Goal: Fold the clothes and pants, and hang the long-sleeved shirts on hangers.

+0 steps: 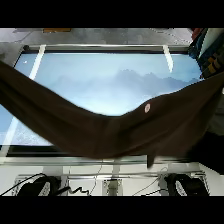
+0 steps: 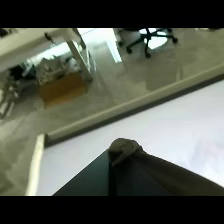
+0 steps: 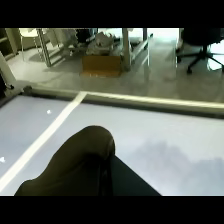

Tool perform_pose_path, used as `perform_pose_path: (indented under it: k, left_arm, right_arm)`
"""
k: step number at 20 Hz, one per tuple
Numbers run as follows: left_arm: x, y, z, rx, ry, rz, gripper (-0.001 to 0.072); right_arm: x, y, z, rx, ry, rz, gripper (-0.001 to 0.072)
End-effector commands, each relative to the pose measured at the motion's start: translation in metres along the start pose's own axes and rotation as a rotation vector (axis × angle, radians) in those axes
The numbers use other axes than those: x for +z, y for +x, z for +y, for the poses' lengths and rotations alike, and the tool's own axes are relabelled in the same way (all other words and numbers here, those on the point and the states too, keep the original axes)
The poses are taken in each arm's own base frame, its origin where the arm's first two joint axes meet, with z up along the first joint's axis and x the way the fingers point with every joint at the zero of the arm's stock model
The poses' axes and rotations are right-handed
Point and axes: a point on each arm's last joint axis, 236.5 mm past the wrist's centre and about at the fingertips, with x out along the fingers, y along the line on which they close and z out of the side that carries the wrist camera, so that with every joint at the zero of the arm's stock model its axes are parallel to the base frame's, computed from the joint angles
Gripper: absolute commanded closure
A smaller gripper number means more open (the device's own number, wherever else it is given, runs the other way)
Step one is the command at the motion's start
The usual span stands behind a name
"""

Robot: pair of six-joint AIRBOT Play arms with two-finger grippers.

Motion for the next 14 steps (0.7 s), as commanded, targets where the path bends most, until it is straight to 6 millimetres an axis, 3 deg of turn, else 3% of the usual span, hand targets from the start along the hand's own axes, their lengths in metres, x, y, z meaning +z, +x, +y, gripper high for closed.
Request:
perform_pose_path:
  k: [1, 5, 8, 11, 12, 14]
  left_arm:
    - [-0.054, 0.053, -0.018, -0.077, -0.09, 0.147, 0.0697]
    - [-0.167, 0.158, -0.065, -0.238, -0.213, 0.412, 0.0698]
    - [-0.244, 0.236, -0.081, -0.242, -0.266, 0.513, 0.0698]
    - [-0.3, 0.28, -0.092, -0.222, -0.289, 0.561, 0.0697]
    - [-0.311, 0.287, -0.094, -0.217, -0.297, 0.569, 0.0697]
    - [-0.318, 0.297, -0.095, -0.202, -0.317, 0.557, 0.0698]
  right_arm:
    - [-0.049, 0.054, -0.032, -0.039, 0.074, 0.157, 0.0695]
    - [-0.156, 0.162, -0.101, -0.134, 0.194, 0.374, 0.0695]
    - [-0.234, 0.227, -0.146, -0.207, 0.267, 0.474, 0.0694]
    - [-0.293, 0.266, -0.176, -0.267, 0.326, 0.511, 0.0694]
    - [-0.308, 0.274, -0.184, -0.283, 0.341, 0.514, 0.0694]
    - [-0.317, 0.284, -0.193, -0.307, 0.358, 0.491, 0.0695]
